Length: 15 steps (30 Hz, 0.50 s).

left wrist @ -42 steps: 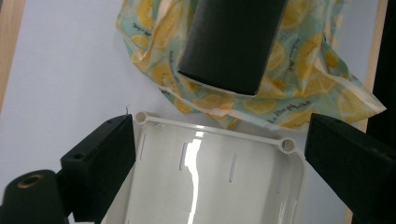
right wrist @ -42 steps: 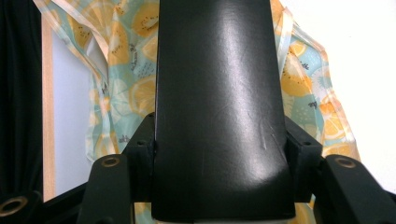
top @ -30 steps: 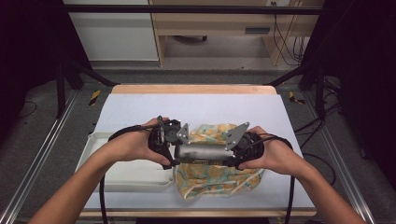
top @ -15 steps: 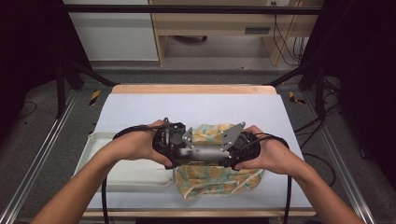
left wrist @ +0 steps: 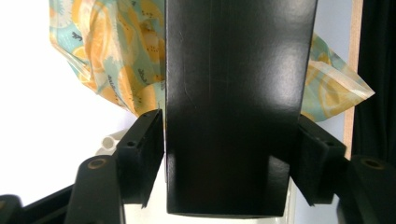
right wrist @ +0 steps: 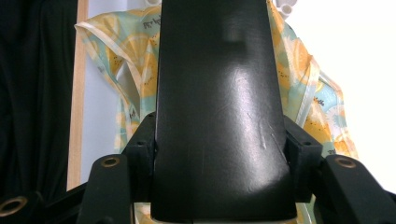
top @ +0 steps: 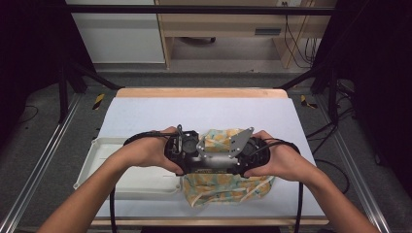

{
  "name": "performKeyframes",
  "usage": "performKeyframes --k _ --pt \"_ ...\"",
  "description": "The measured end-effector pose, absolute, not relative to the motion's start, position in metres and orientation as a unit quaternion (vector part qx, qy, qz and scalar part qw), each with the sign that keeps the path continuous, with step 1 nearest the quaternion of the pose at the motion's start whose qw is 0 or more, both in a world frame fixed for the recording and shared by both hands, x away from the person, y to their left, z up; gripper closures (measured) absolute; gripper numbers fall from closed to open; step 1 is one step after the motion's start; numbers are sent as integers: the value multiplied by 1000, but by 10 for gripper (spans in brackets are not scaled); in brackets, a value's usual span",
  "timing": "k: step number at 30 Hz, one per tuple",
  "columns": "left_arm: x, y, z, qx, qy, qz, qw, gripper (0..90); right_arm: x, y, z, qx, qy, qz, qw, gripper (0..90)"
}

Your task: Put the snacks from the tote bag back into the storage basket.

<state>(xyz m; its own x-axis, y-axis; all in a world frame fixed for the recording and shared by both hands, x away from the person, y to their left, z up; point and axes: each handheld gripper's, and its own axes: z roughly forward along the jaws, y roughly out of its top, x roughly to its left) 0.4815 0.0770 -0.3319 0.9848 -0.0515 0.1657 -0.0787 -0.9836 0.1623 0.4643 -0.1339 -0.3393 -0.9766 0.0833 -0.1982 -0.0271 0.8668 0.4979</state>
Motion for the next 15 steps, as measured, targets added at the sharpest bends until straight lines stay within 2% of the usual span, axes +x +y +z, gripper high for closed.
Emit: performKeyframes --k 15 --pt "481 76 -340 993 -39 81 73 409 464 -133 -341 13 960 259 102 434"
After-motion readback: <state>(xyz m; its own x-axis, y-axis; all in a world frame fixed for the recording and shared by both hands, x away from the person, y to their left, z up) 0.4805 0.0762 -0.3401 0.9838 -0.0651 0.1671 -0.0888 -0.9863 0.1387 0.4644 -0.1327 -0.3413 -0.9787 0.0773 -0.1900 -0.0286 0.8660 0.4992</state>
